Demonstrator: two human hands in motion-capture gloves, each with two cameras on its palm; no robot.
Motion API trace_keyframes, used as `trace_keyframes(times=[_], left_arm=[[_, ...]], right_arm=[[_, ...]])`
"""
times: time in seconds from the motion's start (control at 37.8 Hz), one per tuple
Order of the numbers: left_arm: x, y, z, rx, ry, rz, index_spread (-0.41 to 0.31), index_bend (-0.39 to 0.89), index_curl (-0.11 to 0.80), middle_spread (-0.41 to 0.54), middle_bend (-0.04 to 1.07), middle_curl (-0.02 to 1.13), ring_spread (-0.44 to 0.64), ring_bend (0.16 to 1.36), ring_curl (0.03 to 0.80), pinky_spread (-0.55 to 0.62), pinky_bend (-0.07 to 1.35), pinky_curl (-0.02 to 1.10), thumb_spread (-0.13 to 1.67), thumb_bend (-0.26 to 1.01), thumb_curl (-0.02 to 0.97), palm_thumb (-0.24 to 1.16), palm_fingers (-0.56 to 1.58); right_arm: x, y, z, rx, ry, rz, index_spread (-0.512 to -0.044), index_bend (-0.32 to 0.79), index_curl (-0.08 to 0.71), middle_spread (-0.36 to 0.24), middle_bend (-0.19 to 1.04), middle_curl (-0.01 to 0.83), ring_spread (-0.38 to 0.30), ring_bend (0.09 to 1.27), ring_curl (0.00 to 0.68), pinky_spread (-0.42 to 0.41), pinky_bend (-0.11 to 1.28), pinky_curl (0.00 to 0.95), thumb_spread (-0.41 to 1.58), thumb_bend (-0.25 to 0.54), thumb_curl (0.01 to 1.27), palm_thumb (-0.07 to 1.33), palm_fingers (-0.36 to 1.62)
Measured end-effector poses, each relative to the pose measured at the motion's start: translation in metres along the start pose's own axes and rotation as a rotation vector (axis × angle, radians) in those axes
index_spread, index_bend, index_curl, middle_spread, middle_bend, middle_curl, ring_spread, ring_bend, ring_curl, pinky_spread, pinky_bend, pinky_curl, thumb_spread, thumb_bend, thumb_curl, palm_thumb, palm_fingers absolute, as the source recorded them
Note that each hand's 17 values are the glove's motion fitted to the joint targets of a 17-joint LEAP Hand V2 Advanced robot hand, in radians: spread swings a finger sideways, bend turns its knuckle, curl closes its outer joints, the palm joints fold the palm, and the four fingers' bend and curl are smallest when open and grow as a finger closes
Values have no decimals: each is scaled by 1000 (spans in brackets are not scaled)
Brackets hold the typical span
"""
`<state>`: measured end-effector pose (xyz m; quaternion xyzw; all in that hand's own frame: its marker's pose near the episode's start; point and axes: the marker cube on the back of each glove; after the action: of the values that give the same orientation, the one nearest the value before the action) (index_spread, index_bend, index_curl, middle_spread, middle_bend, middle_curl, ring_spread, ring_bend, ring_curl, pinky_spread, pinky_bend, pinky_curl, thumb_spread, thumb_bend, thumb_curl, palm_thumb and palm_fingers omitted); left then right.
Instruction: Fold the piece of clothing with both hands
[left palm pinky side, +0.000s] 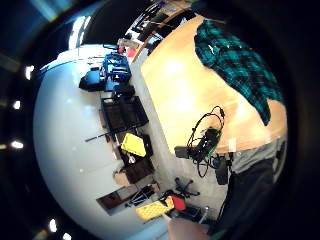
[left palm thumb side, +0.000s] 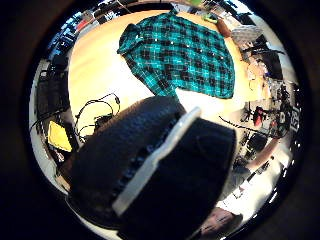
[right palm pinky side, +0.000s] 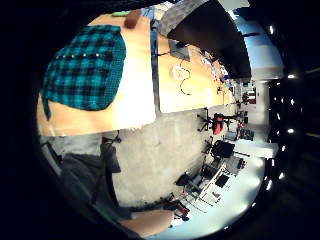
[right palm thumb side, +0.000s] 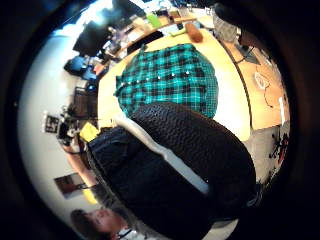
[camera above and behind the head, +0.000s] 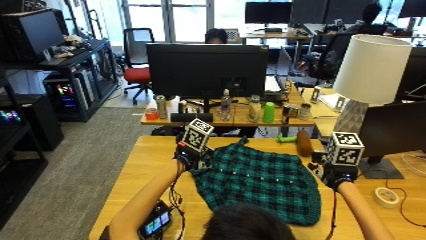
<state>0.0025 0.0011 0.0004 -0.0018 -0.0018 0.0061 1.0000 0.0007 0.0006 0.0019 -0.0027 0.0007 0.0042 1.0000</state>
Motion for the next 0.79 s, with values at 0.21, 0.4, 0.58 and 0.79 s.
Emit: trace_keyframes(times=[0.21, 0.4, 0.58, 0.79], left_arm=[[8, 1, 2, -10, -14, 11, -21, 143, 93, 135, 151, 79, 219, 541, 170, 310, 427, 167, 656, -63, 28, -80, 183], [12, -2, 4, -12, -3, 21, -24, 152, 140, 158, 164, 116, 262, 582, 201, 364, 450, 207, 799, -65, 48, -84, 141], [11, -11, 6, -10, 33, 23, -25, 154, 178, 168, 171, 147, 284, 605, 219, 386, 462, 233, 864, -72, 64, -95, 119], [9, -19, 9, -30, 81, 47, -31, 150, 210, 173, 164, 172, 295, 626, 234, 397, 476, 259, 892, -82, 70, -112, 85]], right_arm=[[2, 7, 6, -25, -2, 6, -301, 153, 133, -47, 217, 136, 63, 367, 148, 180, 402, 180, 766, 18, 49, 87, 380], [6, 0, 9, -16, -21, 1, -344, 148, 172, -54, 211, 189, 75, 373, 183, 209, 405, 219, 947, -6, 82, 92, 359], [5, 1, 11, -41, -13, -7, -363, 147, 199, -58, 201, 229, 80, 374, 207, 221, 403, 245, 1038, -14, 107, 95, 348], [6, -1, 10, -32, -6, 3, -369, 137, 218, -51, 198, 267, 83, 374, 230, 226, 401, 268, 1087, -18, 130, 90, 336]])
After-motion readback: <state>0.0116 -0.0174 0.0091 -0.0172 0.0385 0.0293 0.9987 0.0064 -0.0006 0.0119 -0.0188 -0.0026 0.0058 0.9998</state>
